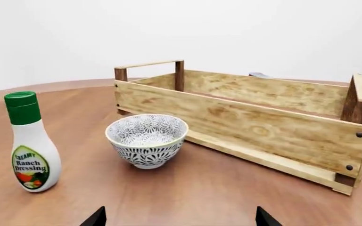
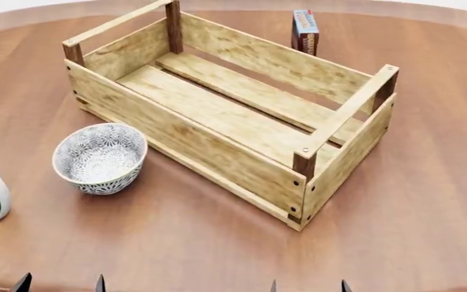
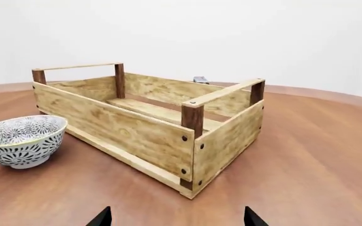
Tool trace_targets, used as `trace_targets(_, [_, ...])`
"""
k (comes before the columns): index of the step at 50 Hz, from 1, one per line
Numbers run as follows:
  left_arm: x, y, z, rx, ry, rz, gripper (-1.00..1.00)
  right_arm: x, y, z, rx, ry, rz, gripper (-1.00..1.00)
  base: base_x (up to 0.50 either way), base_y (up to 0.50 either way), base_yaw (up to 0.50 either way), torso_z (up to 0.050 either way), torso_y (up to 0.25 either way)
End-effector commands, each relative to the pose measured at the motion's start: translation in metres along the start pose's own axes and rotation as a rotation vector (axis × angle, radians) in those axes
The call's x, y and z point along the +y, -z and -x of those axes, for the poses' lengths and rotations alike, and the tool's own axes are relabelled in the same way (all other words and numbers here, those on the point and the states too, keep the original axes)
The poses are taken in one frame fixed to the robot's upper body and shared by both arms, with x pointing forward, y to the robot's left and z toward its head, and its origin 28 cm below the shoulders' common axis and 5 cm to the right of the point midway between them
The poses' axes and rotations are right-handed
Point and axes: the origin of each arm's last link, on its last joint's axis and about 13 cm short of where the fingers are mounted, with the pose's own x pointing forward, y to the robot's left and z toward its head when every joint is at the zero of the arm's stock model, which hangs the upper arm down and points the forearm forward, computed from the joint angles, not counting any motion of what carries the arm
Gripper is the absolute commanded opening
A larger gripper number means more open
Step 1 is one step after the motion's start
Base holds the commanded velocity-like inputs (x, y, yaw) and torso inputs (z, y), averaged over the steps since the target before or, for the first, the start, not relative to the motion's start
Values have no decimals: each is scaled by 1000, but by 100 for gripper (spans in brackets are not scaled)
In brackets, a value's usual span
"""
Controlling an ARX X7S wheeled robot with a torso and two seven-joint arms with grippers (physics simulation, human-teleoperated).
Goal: Pick up the salad dressing and put it in the tray.
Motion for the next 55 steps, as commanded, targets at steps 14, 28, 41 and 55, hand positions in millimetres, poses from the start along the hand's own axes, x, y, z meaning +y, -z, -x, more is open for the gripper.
trace_targets(14, [0,0,-1,-1,0,-3,100,0,0,0,-3,-6,1,100,0,500,0,0,0])
trace_targets(28, [0,0,-1,1,-1,-3,100,3,-1,0,-13,-36,27,100,0,214,0,0,0])
trace_targets(41, [2,-6,-4,-7,-16,-19,100,1,-5,1,-46,-2,43,100,118,0,0,0,0])
trace_targets(55, [16,-81,-9,-194,-76,17,100,-15,-73,-5,-164,152,31,100,500,0,0,0,0])
